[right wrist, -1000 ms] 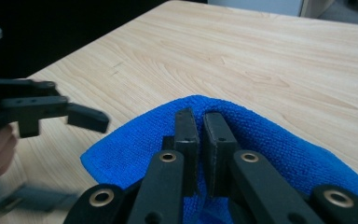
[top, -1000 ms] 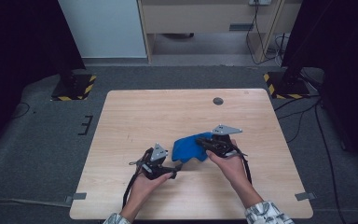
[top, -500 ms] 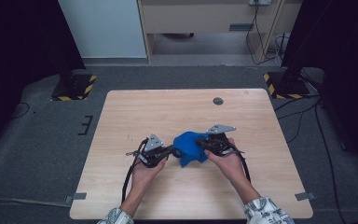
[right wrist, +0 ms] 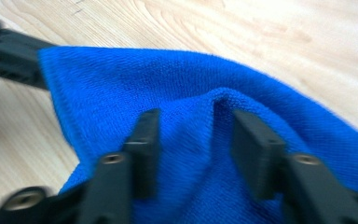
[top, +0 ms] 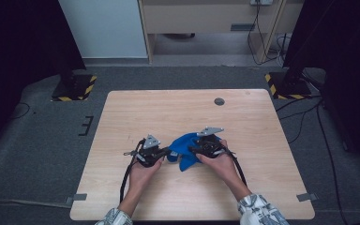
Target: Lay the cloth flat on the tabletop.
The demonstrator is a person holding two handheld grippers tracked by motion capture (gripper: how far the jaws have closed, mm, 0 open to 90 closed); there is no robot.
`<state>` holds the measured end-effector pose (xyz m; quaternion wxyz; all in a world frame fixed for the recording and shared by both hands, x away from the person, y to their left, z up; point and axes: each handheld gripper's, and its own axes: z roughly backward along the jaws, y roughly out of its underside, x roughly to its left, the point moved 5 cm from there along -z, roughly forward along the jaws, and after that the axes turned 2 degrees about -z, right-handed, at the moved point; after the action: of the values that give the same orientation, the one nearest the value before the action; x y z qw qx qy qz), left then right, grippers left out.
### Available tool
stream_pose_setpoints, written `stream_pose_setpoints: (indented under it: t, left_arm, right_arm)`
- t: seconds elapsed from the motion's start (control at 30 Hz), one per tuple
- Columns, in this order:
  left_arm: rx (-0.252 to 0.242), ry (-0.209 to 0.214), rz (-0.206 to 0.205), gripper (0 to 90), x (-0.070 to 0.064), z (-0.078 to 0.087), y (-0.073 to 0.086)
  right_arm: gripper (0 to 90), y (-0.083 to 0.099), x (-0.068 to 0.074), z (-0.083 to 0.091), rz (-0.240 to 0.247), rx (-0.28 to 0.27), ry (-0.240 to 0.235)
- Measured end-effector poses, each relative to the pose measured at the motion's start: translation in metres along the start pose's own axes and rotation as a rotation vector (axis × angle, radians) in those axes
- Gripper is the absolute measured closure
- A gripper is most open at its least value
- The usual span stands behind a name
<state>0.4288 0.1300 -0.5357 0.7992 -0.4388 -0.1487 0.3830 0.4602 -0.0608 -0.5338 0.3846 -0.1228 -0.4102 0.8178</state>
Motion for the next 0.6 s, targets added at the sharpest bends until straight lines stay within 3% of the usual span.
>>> stream_pose_setpoints:
  t: [0.1, 0.27, 0.43, 0.6]
  left_arm:
    - [0.002, -0.006, 0.003, 87.5, 0.002, 0.001, 0.0]
    - [-0.005, -0.014, 0.022, 87.6, 0.005, 0.003, 0.0]
    - [-0.01, -0.004, 0.031, 87.9, 0.005, 0.004, 0.0]
    - [-0.029, 0.014, 0.041, 88.0, 0.004, 0.008, -0.004]
  right_arm:
    - [37.2, 0.0, 0.006, 0.018, 0.033, -0.041, 0.01]
    - [28.7, 0.015, 0.015, 0.039, 0.028, -0.074, -0.001]
    - [24.6, 0.032, 0.025, 0.035, 0.032, -0.062, -0.007]
    - [26.9, 0.033, 0.034, 0.02, 0.05, -0.043, 0.004]
